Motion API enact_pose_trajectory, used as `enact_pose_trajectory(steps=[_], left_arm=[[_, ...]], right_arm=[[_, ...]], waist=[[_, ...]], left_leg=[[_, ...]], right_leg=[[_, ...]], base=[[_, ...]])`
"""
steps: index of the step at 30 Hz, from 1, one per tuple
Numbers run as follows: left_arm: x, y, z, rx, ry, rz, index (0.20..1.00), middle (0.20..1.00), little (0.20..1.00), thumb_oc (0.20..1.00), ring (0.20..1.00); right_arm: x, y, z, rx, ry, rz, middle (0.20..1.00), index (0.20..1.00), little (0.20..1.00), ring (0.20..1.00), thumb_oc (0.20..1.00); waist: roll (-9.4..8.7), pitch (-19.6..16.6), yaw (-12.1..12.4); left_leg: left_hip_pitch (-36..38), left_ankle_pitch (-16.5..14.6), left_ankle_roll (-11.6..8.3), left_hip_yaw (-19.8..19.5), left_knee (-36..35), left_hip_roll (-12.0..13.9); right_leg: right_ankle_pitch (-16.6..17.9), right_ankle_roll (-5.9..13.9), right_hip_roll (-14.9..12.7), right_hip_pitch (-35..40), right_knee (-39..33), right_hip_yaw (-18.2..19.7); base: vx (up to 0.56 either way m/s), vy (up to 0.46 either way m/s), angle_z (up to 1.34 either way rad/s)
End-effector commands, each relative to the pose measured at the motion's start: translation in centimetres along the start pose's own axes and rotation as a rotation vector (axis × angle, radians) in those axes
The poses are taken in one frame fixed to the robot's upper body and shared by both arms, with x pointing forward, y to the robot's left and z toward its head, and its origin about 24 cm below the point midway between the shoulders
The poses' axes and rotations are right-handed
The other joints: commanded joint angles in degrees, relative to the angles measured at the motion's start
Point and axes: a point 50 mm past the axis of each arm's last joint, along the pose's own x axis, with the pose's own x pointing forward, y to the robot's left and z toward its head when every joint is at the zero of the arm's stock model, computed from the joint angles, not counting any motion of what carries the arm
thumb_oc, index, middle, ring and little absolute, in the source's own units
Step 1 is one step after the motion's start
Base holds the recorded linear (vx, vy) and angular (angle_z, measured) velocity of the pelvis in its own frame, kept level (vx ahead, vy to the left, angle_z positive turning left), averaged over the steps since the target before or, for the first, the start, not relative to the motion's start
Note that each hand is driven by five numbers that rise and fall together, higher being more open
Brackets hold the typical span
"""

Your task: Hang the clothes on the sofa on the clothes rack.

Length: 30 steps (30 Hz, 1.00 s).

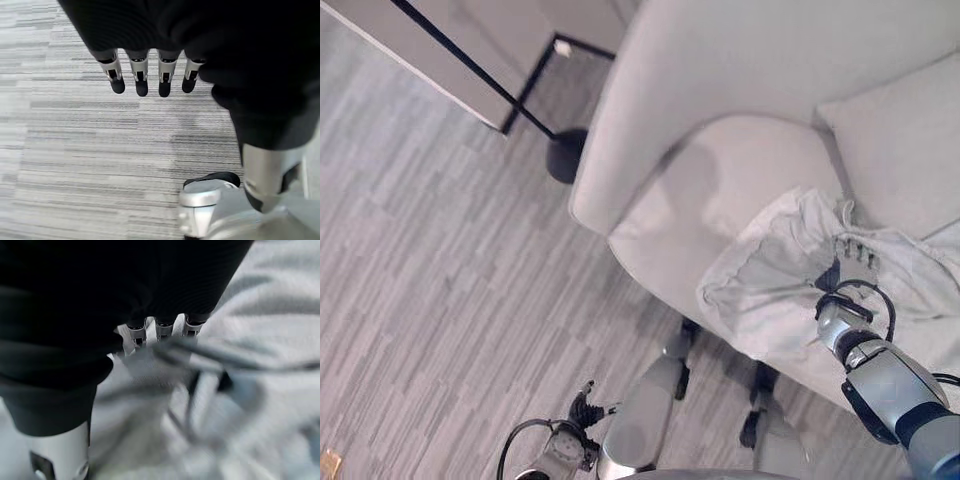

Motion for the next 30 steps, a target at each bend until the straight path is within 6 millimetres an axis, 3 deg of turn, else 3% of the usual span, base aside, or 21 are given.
enact_pose_trajectory(steps=[1, 2, 3, 4, 8, 12, 13, 18, 20, 21, 22, 23, 24, 27, 30], left_arm=[[0.1, -0.7, 2.0, -0.039, -0.089, 0.017, 1.000, 1.000, 1.000, 1.000, 1.000], [0.1, -0.6, 2.3, -0.025, -0.109, 0.016, 1.000, 1.000, 1.000, 1.000, 1.000], [0.1, -0.2, 2.7, -0.011, -0.133, 0.028, 1.000, 1.000, 1.000, 1.000, 1.000], [0.2, -0.2, 2.8, -0.011, -0.135, 0.029, 1.000, 1.000, 1.000, 1.000, 1.000], [-0.1, 0.4, 2.8, 0.013, -0.166, 0.022, 1.000, 1.000, 1.000, 1.000, 1.000], [-0.4, 0.8, 1.2, 0.027, -0.106, 0.036, 1.000, 1.000, 1.000, 1.000, 1.000], [-0.3, 0.8, 0.7, 0.044, -0.078, 0.049, 1.000, 1.000, 1.000, 1.000, 1.000], [-0.3, 0.8, -0.1, 0.072, -0.036, 0.061, 1.000, 1.000, 1.000, 1.000, 1.000], [-0.1, 1.3, -1.3, 0.080, 0.047, 0.091, 1.000, 1.000, 1.000, 1.000, 1.000], [0.0, 1.7, -1.6, 0.086, 0.078, 0.099, 1.000, 1.000, 1.000, 1.000, 1.000], [-0.1, 1.9, -2.0, 0.088, 0.101, 0.105, 1.000, 1.000, 1.000, 1.000, 1.000], [-0.2, 2.1, -2.6, 0.086, 0.137, 0.113, 1.000, 1.000, 1.000, 1.000, 1.000], [-0.3, 2.3, -3.0, 0.083, 0.161, 0.114, 1.000, 1.000, 1.000, 1.000, 1.000], [-0.5, 2.7, -3.4, 0.059, 0.168, 0.097, 1.000, 1.000, 1.000, 1.000, 1.000], [-0.7, 2.9, -3.2, 0.027, 0.143, 0.084, 1.000, 1.000, 1.000, 1.000, 1.000]], right_arm=[[0.4, -0.1, -1.6, -0.083, 0.041, 0.073, 1.000, 1.000, 1.000, 1.000, 1.000], [0.1, 0.5, -1.4, -0.051, 0.058, 0.116, 1.000, 1.000, 1.000, 1.000, 1.000], [-1.0, 1.9, -0.8, 0.022, 0.077, 0.241, 0.432, 0.432, 0.432, 0.432, 0.432], [-0.9, 1.9, -0.8, 0.024, 0.077, 0.239, 0.213, 0.213, 0.213, 0.213, 0.213], [-2.3, 3.6, 0.0, 0.087, 0.077, 0.382, 0.200, 0.200, 0.200, 0.200, 0.200], [-4.0, 5.0, 1.5, 0.227, 0.091, 0.416, 0.200, 0.200, 0.200, 0.200, 0.200], [-4.6, 5.4, 2.2, 0.262, 0.075, 0.420, 0.200, 0.200, 0.200, 0.200, 0.200], [-4.9, 5.6, 3.0, 0.322, 0.062, 0.422, 0.200, 0.200, 0.200, 0.200, 0.200], [-4.7, 4.2, 6.2, 0.800, 0.120, 0.396, 0.200, 0.200, 0.200, 0.200, 0.200], [-5.4, 3.6, 8.6, 1.084, 0.123, 0.437, 0.200, 0.200, 0.200, 0.200, 0.200], [-5.9, 3.1, 9.9, 1.249, 0.118, 0.458, 0.200, 0.200, 0.200, 0.200, 0.200], [-7.6, 1.8, 12.1, 1.522, 0.037, 0.539, 0.200, 0.200, 0.200, 0.200, 0.200], [-8.8, 1.5, 12.6, 1.648, -0.007, 0.619, 0.200, 0.200, 0.200, 0.200, 0.200], [-9.6, -0.5, 13.4, 1.900, -0.109, 0.733, 0.200, 0.200, 0.200, 0.200, 0.200], [-9.6, -2.3, 13.9, 2.001, -0.188, 0.742, 0.200, 0.200, 0.200, 0.200, 0.200]], waist=[[1.15, -0.28, 1.18], [1.03, -0.08, 1.15], [0.81, 0.18, 1.25], [0.94, 0.29, 1.16], [1.14, 0.46, 1.18], [0.83, 0.20, 0.66], [0.45, 0.08, -0.12], [-0.43, -0.35, -1.19], [-2.65, -1.55, -3.24], [-3.60, -2.25, -3.73], [-4.09, -2.59, -3.91], [-5.40, -3.57, -4.51], [-6.20, -4.78, -4.66], [-7.09, -8.43, -4.41], [-7.07, -10.49, -4.50]], left_leg=[[-2.92, -4.82, -2.71, -4.69, 5.59, 0.62], [-3.17, -4.71, -2.59, -4.63, 5.39, 0.46], [-2.42, -6.23, -2.58, -4.69, 4.78, 0.35], [-3.25, -4.71, -2.29, -4.56, 4.84, 0.15], [-2.28, -6.28, -2.14, -4.97, 4.21, -0.31], [0.12, -6.54, -1.74, -4.65, 3.27, -0.04], [0.73, -5.22, -1.43, -4.35, 3.07, 0.01], [3.10, -5.52, -1.51, -4.10, 2.44, 0.63], [8.77, -5.71, -1.78, -3.62, 0.31, 1.92], [11.31, -5.58, -1.92, -3.48, -1.10, 2.44], [12.83, -5.42, -2.03, -3.37, -2.05, 2.78], [15.58, -4.96, -2.24, -3.10, -3.94, 3.44], [18.00, -4.64, -2.44, -3.02, -5.38, 3.75], [22.16, -4.51, -2.78, -3.23, -6.61, 4.28], [23.22, -4.54, -2.93, -3.19, -6.61, 4.53]], right_leg=[[6.34, -0.44, -1.71, 2.90, -6.02, -1.07], [6.50, -0.37, -1.76, 2.63, -6.29, -1.04], [5.86, -0.19, -1.70, 3.06, -6.88, -0.71], [6.73, -0.26, -1.90, 2.28, -6.65, -0.92], [6.04, -0.06, -2.02, 3.01, -6.95, -0.96], [5.99, 0.05, -1.89, 4.23, -7.01, -0.43], [6.88, 0.01, -1.94, 4.31, -6.87, -0.41], [6.57, -0.05, -1.67, 5.87, -6.82, -0.28], [5.98, -0.40, -0.71, 9.56, -6.83, 0.25], [5.61, -0.50, -0.30, 11.20, -6.97, 0.41], [5.39, -0.59, -0.15, 12.02, -7.01, 0.44], [4.94, -0.74, 0.14, 13.78, -7.06, 0.53], [4.51, -0.76, 0.21, 15.57, -7.17, 0.30], [3.21, -0.88, 0.42, 19.49, -7.17, -0.20], [2.86, -0.83, 0.61, 20.63, -7.17, -0.37]], base=[[0.00, 0.000, 0.00], [0.05, 0.015, 0.05], [0.00, 0.035, 0.04], [0.00, 0.000, 0.00], [0.04, 0.007, 0.00], [-0.01, 0.026, 0.02], [-0.06, 0.010, 0.01], [-0.01, -0.038, -0.02], [0.06, -0.198, -0.13], [0.06, -0.180, -0.16], [0.11, -0.226, -0.25], [0.14, -0.224, -0.28], [0.16, -0.228, -0.17], [0.14, -0.155, -0.04], [0.07, -0.056, 0.11]])
